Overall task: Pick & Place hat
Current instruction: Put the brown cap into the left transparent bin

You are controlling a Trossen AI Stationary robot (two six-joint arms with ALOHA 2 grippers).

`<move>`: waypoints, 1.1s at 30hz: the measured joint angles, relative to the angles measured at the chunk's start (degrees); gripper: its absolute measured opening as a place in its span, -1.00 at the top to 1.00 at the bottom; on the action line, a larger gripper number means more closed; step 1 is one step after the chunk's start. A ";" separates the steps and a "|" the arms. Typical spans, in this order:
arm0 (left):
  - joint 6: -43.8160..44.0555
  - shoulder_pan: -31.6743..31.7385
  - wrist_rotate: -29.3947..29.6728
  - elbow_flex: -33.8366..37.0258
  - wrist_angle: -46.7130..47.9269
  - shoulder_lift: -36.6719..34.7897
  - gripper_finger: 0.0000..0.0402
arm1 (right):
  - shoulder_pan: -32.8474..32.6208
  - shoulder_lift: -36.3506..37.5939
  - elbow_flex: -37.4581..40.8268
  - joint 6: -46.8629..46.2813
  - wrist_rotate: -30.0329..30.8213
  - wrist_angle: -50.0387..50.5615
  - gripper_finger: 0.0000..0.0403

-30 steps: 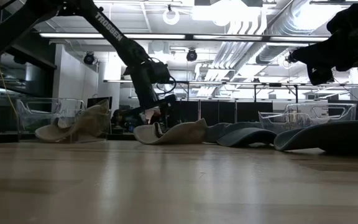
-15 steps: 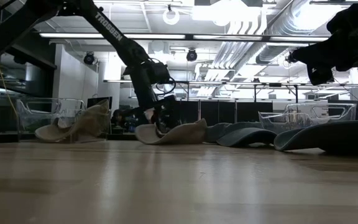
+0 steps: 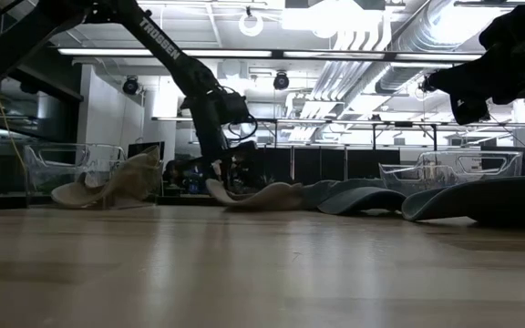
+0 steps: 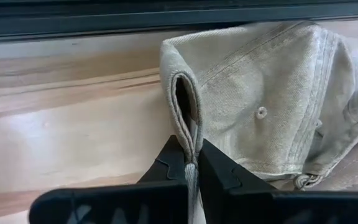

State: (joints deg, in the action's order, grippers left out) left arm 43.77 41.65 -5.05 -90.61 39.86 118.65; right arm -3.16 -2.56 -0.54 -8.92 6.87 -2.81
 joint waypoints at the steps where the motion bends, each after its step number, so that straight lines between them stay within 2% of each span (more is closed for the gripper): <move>1: 0.00 0.00 0.06 0.00 0.39 -0.09 0.99 | 0.00 0.01 0.01 0.00 0.00 0.00 0.94; 15: -0.22 -0.02 0.01 0.09 2.62 -1.71 1.00 | 0.00 0.01 0.00 -0.01 0.00 0.00 0.94; 33: -0.44 -0.28 -2.15 0.06 3.57 -9.97 1.00 | 0.00 0.01 0.02 -0.01 0.00 0.01 0.94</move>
State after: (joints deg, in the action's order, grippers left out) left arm 43.33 41.36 -7.20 -90.54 43.42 108.68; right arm -3.16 -2.55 -0.52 -8.93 6.87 -2.80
